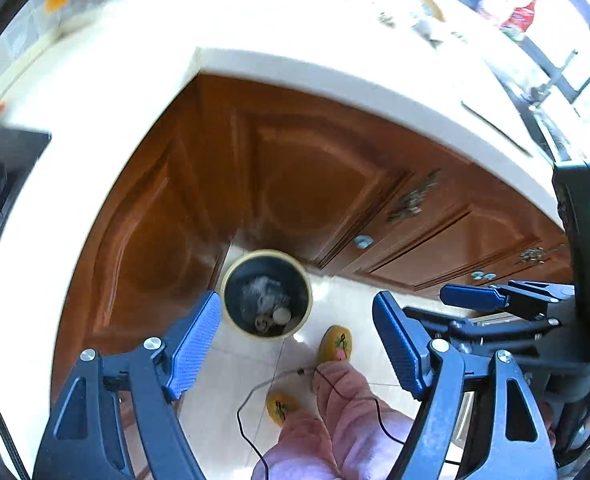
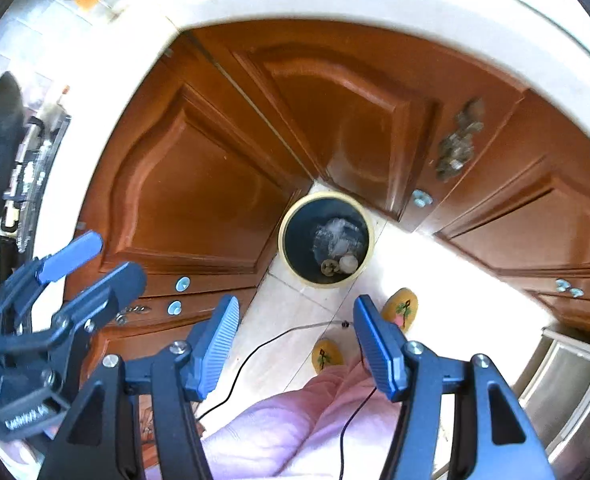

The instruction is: Collect trash

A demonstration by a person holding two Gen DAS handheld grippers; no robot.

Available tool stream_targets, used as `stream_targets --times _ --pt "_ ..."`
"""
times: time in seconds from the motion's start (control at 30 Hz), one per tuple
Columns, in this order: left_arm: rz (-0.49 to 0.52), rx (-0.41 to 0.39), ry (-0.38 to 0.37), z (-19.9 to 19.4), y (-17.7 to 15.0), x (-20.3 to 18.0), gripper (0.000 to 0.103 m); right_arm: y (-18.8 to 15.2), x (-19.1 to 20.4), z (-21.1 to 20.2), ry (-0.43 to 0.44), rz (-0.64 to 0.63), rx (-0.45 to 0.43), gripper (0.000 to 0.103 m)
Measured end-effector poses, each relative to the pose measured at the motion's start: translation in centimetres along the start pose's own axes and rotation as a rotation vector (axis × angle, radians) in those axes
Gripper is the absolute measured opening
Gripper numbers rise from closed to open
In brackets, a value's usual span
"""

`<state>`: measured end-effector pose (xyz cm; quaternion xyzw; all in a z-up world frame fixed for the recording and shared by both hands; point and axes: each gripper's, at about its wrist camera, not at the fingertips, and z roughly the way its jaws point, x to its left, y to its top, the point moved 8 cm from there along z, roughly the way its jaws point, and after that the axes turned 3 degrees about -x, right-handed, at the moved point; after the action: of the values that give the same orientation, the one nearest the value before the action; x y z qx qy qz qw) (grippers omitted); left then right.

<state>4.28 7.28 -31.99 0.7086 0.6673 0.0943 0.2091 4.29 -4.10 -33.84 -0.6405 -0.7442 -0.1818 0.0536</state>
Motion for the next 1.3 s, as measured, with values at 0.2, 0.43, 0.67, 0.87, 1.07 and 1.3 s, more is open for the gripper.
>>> stream_targets --times 0.2,0.43,0.67,0.87,1.07,1.3 --pt "0.054 -0.091 -0.034 -3.9 2.2 -2.8 0.079 -0.3 0.3 -5.7 -0.038 -0.059 -0.117 0.06" --pt "0.122 -0.161 -0.022 -8.2 4.5 -5.1 0.079 -0.1 0.7 -11.8 -0.1 -0.102 -0.262 0.06" --pt "0.147 -0.291 -0.015 -14.6 8.6 -6.7 0.089 1.9 0.8 -19.1 -0.09 -0.05 -0.434 0.06" --pt "0.17 -0.407 -0.016 -19.2 11.5 -7.9 0.092 4.1 0.6 -24.4 -0.104 -0.031 -0.545 0.06" --pt "0.199 -0.474 -0.036 -21.3 14.4 -9.6 0.095 6.1 -0.3 -27.9 -0.176 -0.032 -0.61 0.06" --pt "0.229 -0.512 -0.033 -20.3 18.7 -11.6 0.098 10.0 -3.2 -29.3 -0.226 -0.038 -0.645 0.06"
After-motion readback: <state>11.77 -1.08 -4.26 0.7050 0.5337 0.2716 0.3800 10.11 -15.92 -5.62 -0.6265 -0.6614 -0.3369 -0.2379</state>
